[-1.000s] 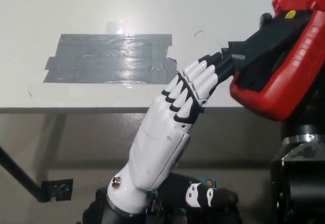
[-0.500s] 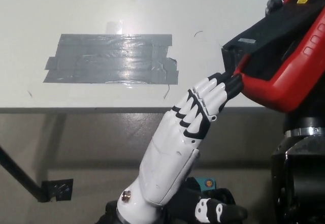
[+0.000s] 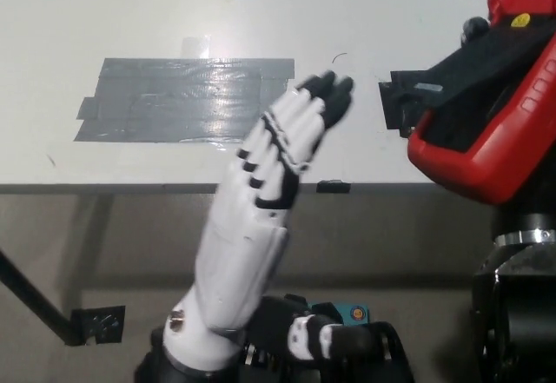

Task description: The robot first picks the multimeter with right hand and then unfolds the black stand on the back of it using left hand

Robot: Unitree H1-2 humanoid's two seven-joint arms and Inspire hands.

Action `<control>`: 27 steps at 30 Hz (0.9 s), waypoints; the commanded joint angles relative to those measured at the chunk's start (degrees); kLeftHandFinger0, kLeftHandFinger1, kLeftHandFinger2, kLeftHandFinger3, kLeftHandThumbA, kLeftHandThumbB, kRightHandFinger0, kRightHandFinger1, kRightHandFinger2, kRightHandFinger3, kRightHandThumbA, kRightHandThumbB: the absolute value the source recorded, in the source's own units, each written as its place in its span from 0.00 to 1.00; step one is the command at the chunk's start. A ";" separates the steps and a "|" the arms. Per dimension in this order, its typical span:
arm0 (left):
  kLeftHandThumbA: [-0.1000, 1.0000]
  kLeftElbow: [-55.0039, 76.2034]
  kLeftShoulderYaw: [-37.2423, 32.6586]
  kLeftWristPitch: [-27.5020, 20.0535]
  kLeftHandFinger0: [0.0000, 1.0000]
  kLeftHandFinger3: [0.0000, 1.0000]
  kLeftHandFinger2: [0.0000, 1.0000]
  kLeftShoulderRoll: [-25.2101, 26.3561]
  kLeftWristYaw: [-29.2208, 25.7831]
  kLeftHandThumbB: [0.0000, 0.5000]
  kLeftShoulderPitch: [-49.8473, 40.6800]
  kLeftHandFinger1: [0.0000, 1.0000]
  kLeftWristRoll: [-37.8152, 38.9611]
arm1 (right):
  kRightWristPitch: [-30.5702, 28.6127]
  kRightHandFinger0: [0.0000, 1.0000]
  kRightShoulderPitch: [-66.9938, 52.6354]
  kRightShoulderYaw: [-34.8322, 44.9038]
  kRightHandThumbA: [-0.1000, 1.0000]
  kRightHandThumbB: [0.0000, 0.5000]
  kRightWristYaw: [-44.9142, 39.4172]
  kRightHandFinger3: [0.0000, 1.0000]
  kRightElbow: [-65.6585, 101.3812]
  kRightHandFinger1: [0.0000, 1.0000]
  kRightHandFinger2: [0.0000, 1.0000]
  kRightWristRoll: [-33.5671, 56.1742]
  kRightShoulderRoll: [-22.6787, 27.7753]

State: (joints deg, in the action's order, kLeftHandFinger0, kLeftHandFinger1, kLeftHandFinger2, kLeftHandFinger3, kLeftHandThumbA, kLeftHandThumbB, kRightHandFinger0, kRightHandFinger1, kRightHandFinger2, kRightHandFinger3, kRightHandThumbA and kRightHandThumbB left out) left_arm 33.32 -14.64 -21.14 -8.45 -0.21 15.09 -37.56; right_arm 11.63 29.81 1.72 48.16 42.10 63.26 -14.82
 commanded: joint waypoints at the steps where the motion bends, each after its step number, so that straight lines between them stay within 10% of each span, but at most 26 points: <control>1: 1.00 3.36 0.67 0.77 1.00 1.00 1.00 -0.55 0.02 0.72 2.38 1.00 3.92 | -1.35 0.00 0.61 -1.10 0.00 0.03 -4.56 1.00 1.63 0.44 0.76 0.96 0.26; 10: 1.00 1.07 -0.78 0.30 1.00 1.00 1.00 -1.50 0.51 0.55 3.13 1.00 0.07 | -0.47 0.00 -1.93 -6.01 0.00 0.07 -6.52 1.00 0.79 0.42 0.77 -1.98 -1.60; 27: 1.00 -2.86 -6.72 2.04 1.00 1.00 1.00 -0.31 3.87 0.63 -3.57 1.00 2.26 | -1.63 0.00 0.47 -7.69 0.00 0.06 -6.47 1.00 1.98 0.35 0.76 -6.98 -2.85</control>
State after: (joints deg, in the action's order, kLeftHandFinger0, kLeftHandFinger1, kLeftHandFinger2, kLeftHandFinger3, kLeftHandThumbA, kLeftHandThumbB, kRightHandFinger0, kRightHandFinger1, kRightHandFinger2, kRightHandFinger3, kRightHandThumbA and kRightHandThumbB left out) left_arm 30.53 -19.32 -18.85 -7.89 3.13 13.15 -36.37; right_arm 11.81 26.88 -6.23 44.43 41.95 57.91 -14.93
